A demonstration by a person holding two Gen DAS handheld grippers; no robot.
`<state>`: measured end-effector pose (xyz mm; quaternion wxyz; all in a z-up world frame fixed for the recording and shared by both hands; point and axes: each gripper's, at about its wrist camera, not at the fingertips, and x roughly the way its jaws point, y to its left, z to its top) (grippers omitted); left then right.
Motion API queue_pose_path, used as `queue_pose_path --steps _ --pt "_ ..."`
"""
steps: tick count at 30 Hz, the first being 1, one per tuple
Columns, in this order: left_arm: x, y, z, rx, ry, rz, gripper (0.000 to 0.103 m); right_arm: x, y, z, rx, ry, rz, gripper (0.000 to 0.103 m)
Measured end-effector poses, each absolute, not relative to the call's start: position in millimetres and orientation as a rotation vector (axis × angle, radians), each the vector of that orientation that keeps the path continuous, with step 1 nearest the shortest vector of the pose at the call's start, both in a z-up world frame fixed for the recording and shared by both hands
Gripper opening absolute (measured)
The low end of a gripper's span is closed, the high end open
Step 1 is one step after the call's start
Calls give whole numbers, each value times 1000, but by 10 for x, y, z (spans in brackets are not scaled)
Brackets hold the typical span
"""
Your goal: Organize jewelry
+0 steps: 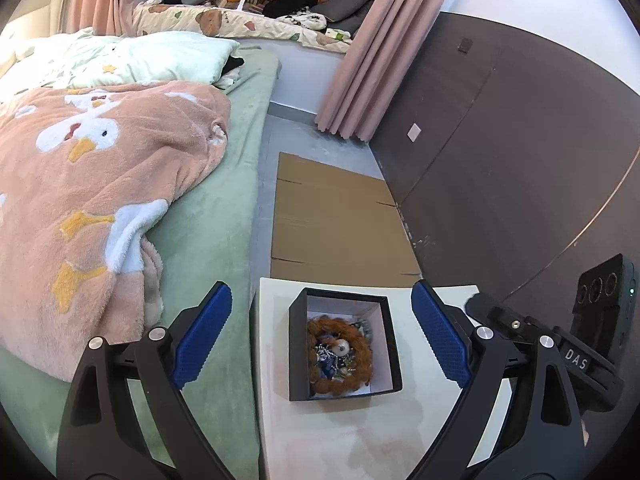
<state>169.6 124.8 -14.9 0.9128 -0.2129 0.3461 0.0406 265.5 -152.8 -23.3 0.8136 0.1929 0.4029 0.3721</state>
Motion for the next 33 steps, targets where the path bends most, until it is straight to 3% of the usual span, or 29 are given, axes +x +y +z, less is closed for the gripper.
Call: queue_pose_path --steps 6,8,12,20,33 --pt "1631 1192 -131 -430 720 87 91 2591 -1750 -223 406 870 733 48" --pt "1606 1166 -126 -427 721 88 91 2562 -1793 -220 398 876 717 56" --pt "1548 1089 -128 -418 719 102 97 2474 -1907 -208 366 880 685 61" --pt "1466 787 -263 -353 778 85 98 2206 -2287 -133 330 864 597 94" --pt "1212 318 -287 -281 811 67 98 1849 -2687 -56 258 878 541 95"
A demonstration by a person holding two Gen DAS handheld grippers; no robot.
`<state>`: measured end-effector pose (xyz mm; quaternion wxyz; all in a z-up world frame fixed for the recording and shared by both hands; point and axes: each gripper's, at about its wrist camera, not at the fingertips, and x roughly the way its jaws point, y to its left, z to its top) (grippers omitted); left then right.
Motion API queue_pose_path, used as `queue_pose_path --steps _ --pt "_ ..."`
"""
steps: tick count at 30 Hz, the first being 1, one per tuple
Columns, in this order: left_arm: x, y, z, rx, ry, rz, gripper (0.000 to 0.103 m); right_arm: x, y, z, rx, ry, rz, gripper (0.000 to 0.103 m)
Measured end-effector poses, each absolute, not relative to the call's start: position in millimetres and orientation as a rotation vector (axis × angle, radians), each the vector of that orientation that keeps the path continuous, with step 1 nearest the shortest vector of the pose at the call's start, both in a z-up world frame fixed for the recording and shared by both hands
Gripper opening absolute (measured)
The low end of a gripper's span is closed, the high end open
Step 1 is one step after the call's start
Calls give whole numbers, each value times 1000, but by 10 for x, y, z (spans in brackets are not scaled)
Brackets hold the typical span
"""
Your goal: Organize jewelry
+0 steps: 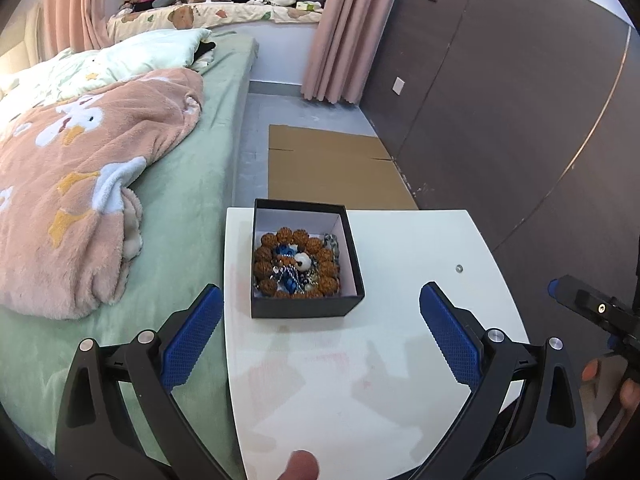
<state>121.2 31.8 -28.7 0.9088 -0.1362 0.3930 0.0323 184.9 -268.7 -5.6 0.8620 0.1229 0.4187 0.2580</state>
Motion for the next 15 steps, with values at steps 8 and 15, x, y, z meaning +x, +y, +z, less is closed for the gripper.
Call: queue_pose_path --steps 8,15 --pt "989 209 -149 -276 731 64 98 1716 -2838 -22 210 886 556 95" --pt "937 141 -101 -269 709 56 98 1677 -2951 -26 187 889 554 95"
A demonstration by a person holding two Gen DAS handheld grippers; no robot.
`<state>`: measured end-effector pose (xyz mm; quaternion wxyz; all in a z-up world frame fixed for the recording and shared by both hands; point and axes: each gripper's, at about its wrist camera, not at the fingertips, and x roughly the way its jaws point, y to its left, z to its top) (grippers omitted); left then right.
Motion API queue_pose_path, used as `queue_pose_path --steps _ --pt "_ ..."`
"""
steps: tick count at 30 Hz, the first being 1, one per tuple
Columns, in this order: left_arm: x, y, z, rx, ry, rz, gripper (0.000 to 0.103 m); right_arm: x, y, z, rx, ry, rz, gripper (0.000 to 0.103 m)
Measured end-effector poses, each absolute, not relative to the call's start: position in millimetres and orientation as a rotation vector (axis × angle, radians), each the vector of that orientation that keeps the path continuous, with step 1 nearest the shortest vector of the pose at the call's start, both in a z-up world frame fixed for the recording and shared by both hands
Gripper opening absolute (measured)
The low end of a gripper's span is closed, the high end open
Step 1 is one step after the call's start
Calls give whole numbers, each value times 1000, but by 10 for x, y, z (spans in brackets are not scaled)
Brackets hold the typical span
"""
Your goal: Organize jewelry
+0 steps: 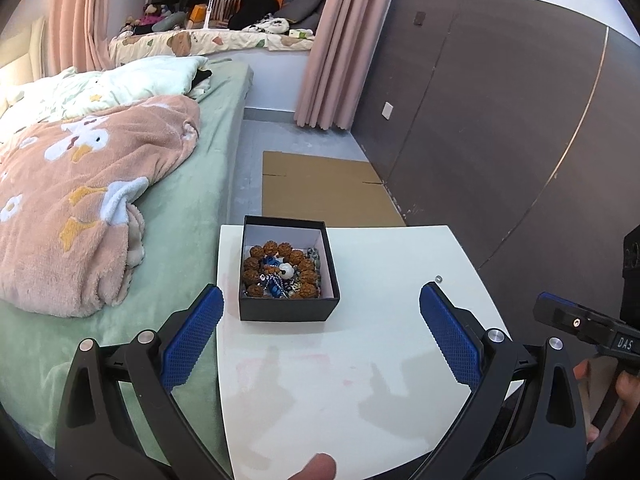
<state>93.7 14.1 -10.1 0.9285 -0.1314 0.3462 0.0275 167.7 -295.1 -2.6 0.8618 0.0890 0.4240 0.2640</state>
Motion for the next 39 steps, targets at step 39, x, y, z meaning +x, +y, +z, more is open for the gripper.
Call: queue_pose_path --steps 39 --pt "644 234 80 -256 666 71 98 1601 -2890 103 124 856 577 95"
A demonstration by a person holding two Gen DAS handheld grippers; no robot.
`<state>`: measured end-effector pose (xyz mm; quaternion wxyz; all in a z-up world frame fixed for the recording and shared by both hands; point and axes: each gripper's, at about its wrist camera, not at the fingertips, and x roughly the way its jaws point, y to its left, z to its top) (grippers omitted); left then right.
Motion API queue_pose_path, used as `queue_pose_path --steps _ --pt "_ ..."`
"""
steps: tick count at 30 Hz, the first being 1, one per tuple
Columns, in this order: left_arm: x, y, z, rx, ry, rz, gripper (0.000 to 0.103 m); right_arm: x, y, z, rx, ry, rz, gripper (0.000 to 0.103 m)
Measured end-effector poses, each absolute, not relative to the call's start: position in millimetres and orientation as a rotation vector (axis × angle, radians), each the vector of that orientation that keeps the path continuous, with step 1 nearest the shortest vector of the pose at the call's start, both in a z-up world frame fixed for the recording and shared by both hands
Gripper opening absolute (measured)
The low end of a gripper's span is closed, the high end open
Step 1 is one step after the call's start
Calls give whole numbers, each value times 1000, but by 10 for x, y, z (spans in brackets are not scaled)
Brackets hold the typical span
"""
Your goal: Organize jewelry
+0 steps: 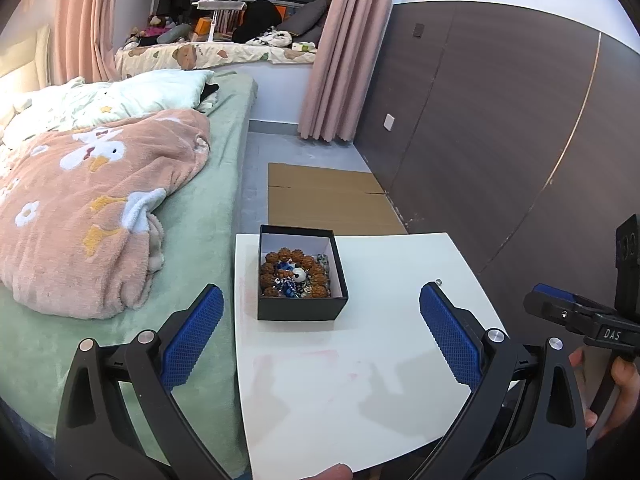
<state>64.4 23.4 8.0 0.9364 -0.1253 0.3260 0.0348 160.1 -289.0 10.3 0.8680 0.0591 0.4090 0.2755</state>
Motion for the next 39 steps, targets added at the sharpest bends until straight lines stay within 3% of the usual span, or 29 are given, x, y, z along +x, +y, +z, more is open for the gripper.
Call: queue_pose_path --steps 39 --pt "786 112 -54 -222 675 49 98 1662 -2840 5 111 890 550 95"
